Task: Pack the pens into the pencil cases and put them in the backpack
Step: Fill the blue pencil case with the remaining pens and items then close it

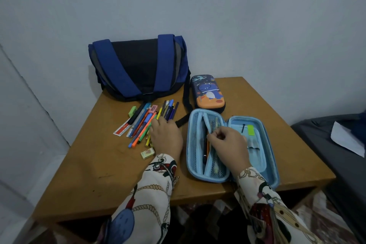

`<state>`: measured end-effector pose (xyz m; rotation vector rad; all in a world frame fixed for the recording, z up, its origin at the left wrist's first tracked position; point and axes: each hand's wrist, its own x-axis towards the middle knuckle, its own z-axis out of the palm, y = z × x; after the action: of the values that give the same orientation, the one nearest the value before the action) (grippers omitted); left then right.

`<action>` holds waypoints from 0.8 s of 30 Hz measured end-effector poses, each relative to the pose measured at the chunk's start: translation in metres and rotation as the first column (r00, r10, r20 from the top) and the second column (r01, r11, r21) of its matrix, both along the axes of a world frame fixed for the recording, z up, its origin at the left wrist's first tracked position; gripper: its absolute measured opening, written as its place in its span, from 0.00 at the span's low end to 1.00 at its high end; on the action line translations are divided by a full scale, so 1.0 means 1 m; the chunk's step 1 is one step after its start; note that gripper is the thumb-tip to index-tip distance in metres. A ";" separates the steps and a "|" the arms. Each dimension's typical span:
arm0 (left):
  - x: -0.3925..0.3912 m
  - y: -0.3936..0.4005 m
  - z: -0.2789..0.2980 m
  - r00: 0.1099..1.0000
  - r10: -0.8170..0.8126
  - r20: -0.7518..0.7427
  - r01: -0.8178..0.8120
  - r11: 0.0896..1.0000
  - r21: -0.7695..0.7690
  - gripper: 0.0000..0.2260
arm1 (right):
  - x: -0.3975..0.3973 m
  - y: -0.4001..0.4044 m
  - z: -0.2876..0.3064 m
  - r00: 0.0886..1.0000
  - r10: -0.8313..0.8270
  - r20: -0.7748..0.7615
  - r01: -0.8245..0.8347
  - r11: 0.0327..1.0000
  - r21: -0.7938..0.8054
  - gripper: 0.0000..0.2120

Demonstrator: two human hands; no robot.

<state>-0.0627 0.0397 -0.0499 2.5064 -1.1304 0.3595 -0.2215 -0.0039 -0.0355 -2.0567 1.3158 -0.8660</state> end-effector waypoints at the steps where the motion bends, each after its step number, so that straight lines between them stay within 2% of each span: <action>1: 0.000 0.000 -0.001 1.000 -0.001 0.014 0.001 1.000 0.003 0.12 | 0.000 0.000 0.000 1.000 -0.001 0.018 0.001 1.000 0.009 0.11; 6: 0.000 0.001 -0.001 1.000 0.014 -0.012 -0.014 0.999 -0.045 0.12 | 0.000 0.004 0.003 0.998 -0.024 0.063 0.021 0.999 0.045 0.11; 15: 0.002 -0.003 -0.005 1.000 0.008 0.010 -0.008 1.000 -0.019 0.11 | 0.001 0.005 0.007 0.994 -0.067 0.082 0.062 0.996 0.068 0.12; 20: 0.001 -0.003 -0.004 0.999 -0.017 0.029 0.017 1.000 -0.004 0.11 | 0.003 0.005 0.008 0.997 -0.073 0.036 0.071 0.995 0.068 0.12; 22: 0.000 0.000 -0.001 0.999 -0.033 -0.026 0.030 0.994 -0.108 0.12 | 0.003 0.005 0.008 0.997 -0.071 0.011 0.070 0.996 0.056 0.12; 24: 0.001 0.003 -0.001 0.984 -0.096 -0.152 0.047 0.955 -0.294 0.11 | 0.004 0.005 0.008 0.998 -0.069 -0.004 0.069 0.996 0.047 0.12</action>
<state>-0.0620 0.0431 -0.0504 2.1898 -1.0198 0.2702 -0.2179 0.0008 -0.0277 -1.9872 1.4030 -0.8551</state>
